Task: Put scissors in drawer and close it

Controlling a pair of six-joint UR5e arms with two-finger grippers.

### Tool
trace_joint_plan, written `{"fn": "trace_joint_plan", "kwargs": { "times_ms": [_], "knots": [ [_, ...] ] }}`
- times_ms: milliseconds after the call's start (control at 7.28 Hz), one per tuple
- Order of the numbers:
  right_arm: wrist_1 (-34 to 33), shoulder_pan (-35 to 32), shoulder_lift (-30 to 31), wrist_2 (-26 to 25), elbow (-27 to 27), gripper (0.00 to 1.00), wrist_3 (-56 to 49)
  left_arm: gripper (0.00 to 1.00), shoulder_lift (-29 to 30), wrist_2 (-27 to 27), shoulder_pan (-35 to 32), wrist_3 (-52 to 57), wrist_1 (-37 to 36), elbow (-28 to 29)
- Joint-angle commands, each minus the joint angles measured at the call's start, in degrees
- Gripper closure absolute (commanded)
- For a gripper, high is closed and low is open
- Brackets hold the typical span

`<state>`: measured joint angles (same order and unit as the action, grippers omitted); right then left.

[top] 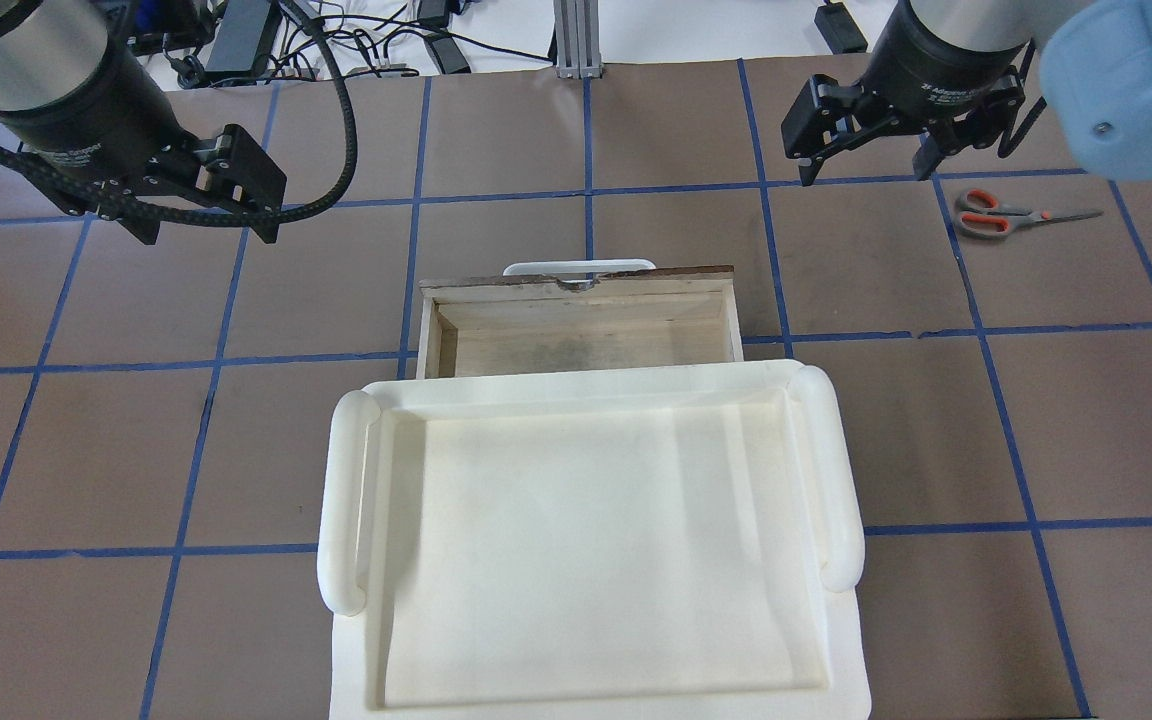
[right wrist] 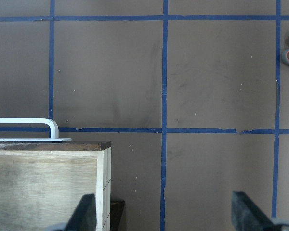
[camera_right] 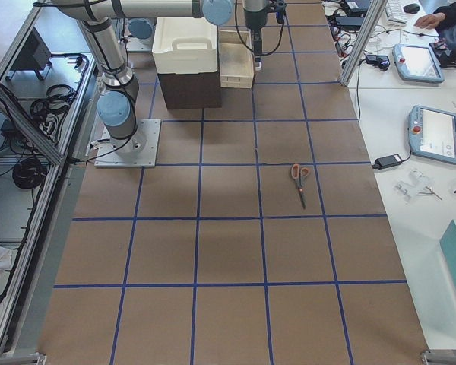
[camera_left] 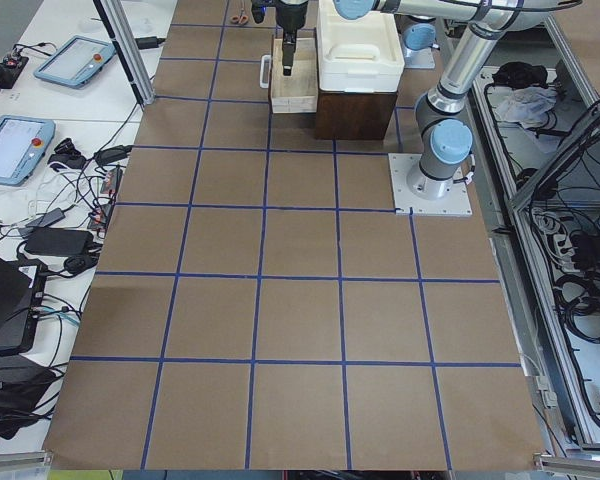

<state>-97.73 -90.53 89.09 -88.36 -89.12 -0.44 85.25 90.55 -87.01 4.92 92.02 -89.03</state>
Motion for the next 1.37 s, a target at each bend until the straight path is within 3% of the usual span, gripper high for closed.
{"fn": "trace_joint_plan", "kwargs": {
  "times_ms": [0,1236],
  "knots": [
    [0.08,0.0,0.03,-0.06,0.0,0.0,0.0,0.0,0.0,0.15,0.0,0.0,0.0,0.0],
    [-0.62,0.61,0.38,-3.12,0.17,0.0,-0.26,0.0,0.18,-0.47,0.0,0.09,-0.08,0.0]
  ]
}}
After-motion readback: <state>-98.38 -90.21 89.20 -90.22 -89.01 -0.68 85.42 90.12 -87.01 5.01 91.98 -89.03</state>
